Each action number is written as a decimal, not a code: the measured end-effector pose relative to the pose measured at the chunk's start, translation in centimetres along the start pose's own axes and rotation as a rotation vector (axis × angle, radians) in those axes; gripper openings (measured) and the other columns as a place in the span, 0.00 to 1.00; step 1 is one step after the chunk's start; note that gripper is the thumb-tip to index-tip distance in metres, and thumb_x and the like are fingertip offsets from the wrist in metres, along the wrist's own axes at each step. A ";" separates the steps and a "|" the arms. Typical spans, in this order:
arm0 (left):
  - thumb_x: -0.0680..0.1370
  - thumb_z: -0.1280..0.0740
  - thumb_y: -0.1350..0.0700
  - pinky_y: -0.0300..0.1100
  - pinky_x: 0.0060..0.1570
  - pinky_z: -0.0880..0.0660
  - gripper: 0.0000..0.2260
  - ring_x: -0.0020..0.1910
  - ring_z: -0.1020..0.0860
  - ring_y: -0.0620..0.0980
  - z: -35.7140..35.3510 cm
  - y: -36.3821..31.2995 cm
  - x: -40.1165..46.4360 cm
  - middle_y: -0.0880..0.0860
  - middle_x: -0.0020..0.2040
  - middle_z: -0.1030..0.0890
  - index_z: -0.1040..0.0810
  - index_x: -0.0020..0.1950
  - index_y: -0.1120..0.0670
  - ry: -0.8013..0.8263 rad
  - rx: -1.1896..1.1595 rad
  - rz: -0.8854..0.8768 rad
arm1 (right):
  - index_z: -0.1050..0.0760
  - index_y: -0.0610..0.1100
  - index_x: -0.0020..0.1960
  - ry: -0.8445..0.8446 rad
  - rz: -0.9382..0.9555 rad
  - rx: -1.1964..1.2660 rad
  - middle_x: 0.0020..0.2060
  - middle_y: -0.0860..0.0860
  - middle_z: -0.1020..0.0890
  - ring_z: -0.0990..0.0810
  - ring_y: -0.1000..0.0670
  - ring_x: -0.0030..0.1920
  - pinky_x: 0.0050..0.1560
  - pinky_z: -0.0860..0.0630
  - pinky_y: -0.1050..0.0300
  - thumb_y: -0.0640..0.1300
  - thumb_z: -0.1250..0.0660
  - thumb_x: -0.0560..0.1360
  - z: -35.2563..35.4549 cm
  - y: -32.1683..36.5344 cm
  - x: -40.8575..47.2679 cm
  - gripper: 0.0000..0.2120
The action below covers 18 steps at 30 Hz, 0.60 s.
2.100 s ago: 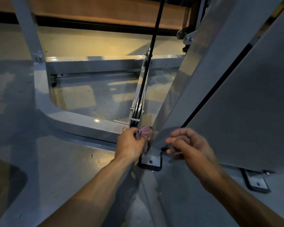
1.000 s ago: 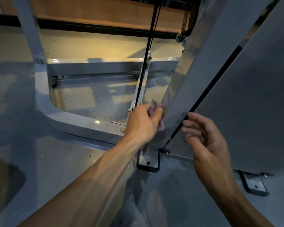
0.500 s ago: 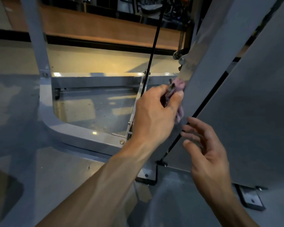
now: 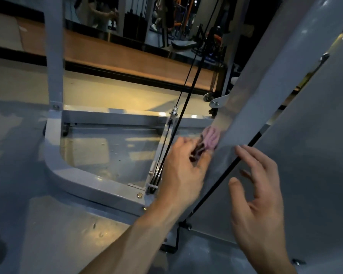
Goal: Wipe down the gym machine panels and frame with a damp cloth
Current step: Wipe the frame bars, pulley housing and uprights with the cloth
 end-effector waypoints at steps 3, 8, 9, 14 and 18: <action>0.81 0.29 0.55 0.30 0.45 0.24 0.09 0.47 0.18 0.41 -1.2 7.7 -2.7 0.40 0.49 0.19 0.16 0.61 0.48 0.100 -0.012 0.271 | 0.30 0.44 0.76 0.015 0.098 -0.124 0.77 0.56 0.35 0.39 0.58 0.78 0.73 0.40 0.70 0.33 0.39 0.78 -0.4 1.3 0.1 0.27; 0.82 0.29 0.53 0.26 0.47 0.26 0.11 0.50 0.19 0.30 0.4 1.5 -0.5 0.35 0.49 0.15 0.15 0.64 0.47 -0.004 -0.128 0.060 | 0.36 0.41 0.79 0.061 0.129 -0.220 0.82 0.56 0.44 0.43 0.54 0.81 0.74 0.36 0.53 0.33 0.40 0.76 -2.5 0.0 -0.7 0.31; 0.82 0.30 0.53 0.30 0.49 0.22 0.12 0.52 0.18 0.33 0.6 -1.2 0.5 0.38 0.52 0.14 0.16 0.66 0.46 -0.015 -0.164 -0.036 | 0.36 0.40 0.79 0.064 0.141 -0.242 0.83 0.55 0.45 0.44 0.52 0.81 0.73 0.35 0.47 0.33 0.40 0.75 -2.8 -0.3 -0.8 0.32; 0.84 0.33 0.50 0.39 0.55 0.19 0.16 0.55 0.16 0.38 -0.3 -0.9 0.4 0.41 0.59 0.14 0.21 0.72 0.45 0.019 -0.178 -0.086 | 0.36 0.38 0.79 0.041 0.184 -0.286 0.82 0.52 0.42 0.41 0.50 0.81 0.71 0.34 0.41 0.30 0.40 0.74 -2.4 -0.7 -0.5 0.33; 0.83 0.31 0.55 0.43 0.63 0.21 0.14 0.61 0.18 0.40 -1.2 4.6 -0.9 0.40 0.60 0.15 0.18 0.69 0.48 0.052 -0.184 0.111 | 0.36 0.39 0.79 0.036 0.196 -0.303 0.82 0.53 0.41 0.41 0.51 0.81 0.70 0.32 0.42 0.30 0.39 0.73 -2.3 -0.7 -0.5 0.34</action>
Point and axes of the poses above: each hand's wrist, its own x-axis towards the middle knuckle, its own z-axis out of the back of the hand, y = z × x, the point moved 10 cm from there along x, towards the middle knuckle
